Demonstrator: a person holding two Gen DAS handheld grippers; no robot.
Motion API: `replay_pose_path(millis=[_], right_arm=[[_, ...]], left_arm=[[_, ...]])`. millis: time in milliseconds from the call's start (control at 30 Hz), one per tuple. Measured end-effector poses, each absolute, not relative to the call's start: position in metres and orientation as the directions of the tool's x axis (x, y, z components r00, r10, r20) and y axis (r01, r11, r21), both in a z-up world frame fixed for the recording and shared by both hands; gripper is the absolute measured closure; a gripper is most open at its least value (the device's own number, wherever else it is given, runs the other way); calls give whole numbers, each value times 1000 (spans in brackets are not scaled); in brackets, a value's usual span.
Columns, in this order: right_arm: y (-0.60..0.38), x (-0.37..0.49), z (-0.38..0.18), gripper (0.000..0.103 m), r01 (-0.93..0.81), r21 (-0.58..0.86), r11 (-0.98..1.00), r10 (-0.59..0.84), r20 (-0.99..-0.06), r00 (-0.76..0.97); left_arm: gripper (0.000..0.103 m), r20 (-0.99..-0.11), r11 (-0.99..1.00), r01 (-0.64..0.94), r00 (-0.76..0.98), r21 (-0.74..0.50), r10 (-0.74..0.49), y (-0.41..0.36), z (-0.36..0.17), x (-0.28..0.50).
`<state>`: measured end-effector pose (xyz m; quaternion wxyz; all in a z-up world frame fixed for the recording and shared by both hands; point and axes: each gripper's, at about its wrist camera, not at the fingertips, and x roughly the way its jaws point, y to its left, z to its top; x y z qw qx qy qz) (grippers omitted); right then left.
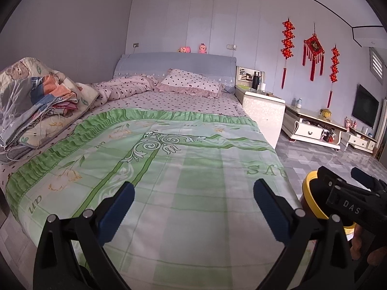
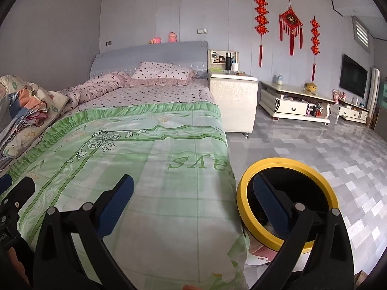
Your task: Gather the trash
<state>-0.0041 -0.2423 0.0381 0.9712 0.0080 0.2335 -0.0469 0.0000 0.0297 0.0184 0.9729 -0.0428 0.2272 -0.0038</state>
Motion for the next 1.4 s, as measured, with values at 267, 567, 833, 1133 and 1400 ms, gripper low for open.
replay_pose_path(millis=[267, 567, 833, 1133, 1400], right_arm=[[-243, -21, 30, 8, 101, -23, 995, -102, -396, 912], [-240, -20, 17, 8, 70, -38, 997, -80, -403, 912], [-245, -6, 6, 8, 73, -5, 997, -67, -458, 886], [-248, -4, 5, 8, 84, 0, 996, -74, -461, 884], [-250, -3, 3, 8, 86, 1, 996, -76, -465, 882]], left_arm=[[8, -435, 998, 8, 900, -59, -33, 19, 9, -4], [8, -435, 998, 14, 899, -63, -41, 15, 0, -2], [8, -435, 997, 29, 898, -74, -58, 15, -2, 0], [8, -440, 995, 36, 895, -89, -72, 16, -4, 2], [8, -438, 995, 45, 896, -89, -79, 16, -4, 2]])
